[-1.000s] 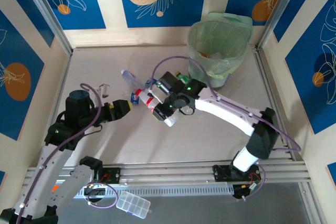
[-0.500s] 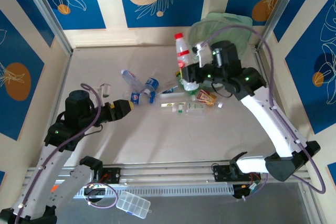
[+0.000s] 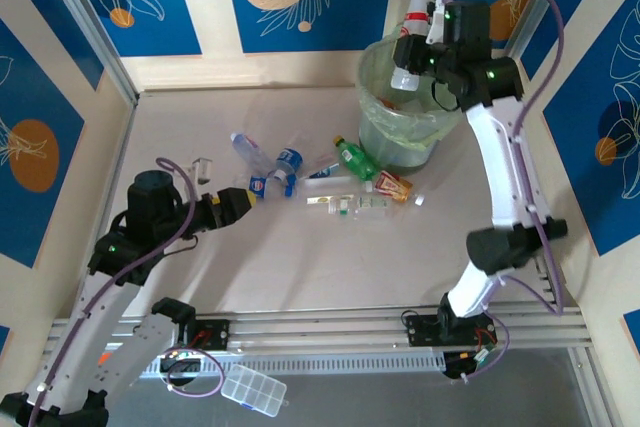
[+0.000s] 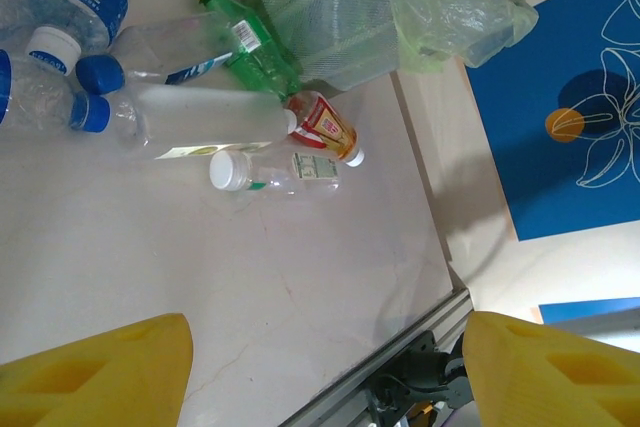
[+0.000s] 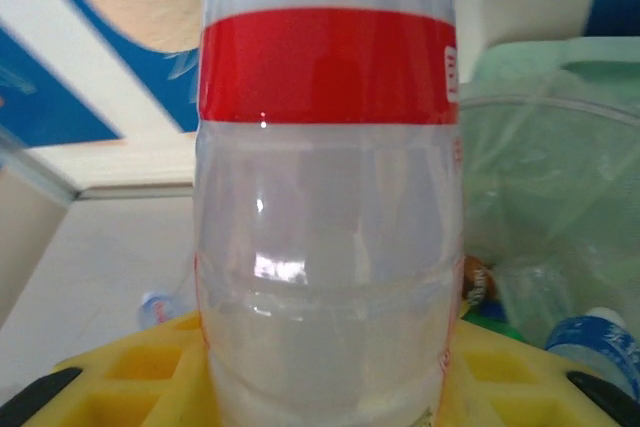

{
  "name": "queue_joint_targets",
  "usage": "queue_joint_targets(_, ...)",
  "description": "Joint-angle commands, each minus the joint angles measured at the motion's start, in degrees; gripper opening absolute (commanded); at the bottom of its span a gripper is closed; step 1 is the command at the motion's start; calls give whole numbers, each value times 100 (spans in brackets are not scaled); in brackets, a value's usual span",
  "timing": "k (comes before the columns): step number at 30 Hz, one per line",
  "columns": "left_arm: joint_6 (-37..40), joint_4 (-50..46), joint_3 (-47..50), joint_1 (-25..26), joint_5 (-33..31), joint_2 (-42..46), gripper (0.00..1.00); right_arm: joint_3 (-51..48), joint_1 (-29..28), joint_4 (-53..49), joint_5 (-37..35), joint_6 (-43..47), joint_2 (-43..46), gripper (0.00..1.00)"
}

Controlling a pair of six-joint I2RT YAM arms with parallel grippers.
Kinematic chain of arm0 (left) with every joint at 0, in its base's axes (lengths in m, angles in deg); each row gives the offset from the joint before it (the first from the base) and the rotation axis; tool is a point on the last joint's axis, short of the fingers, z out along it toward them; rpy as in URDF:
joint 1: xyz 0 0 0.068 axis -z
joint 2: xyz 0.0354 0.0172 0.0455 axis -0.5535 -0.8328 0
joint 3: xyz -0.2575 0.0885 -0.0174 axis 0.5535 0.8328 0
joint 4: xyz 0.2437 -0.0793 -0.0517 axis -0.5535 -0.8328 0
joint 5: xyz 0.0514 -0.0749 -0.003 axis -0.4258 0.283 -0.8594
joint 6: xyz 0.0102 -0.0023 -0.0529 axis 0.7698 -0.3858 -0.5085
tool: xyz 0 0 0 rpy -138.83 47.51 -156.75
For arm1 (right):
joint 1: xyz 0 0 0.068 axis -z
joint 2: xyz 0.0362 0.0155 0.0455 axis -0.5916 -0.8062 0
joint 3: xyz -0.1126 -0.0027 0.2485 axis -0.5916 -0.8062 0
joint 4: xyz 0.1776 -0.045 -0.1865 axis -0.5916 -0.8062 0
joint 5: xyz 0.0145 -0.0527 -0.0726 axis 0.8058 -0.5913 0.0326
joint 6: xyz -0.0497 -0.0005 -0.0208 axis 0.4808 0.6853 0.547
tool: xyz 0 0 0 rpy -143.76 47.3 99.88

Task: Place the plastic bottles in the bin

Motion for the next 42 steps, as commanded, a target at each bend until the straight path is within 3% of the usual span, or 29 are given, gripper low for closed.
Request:
queue_joint_targets(1, 79, 118, -75, 52, 121, -70, 72, 1029, 68, -1217, -733, -580, -746, 40)
queue_joint_targets(8, 145, 133, -35, 51, 51, -201, 72, 1550, 56, -2076, -1259, -1267, -1601, 38)
queue_joint_targets(13, 119, 238, 13, 58, 75, -313, 71, 1658, 47, -2235, -1333, -1134, -2065, 39)
queue_joint_targets(18, 132, 256, 51, 51, 21, -363, 71, 1752, 132, -2307, -1030, -1114, -2462, 41)
queue_joint_targets(24, 139, 188, 131, 56, -107, -398, 72, 1686, 94, -2325, -1218, -800, -2780, 43)
queue_joint_targets(42, 198, -192, 106, 53, -444, -330, 73, 1476, 228, -2390, -876, -819, -3528, 55)
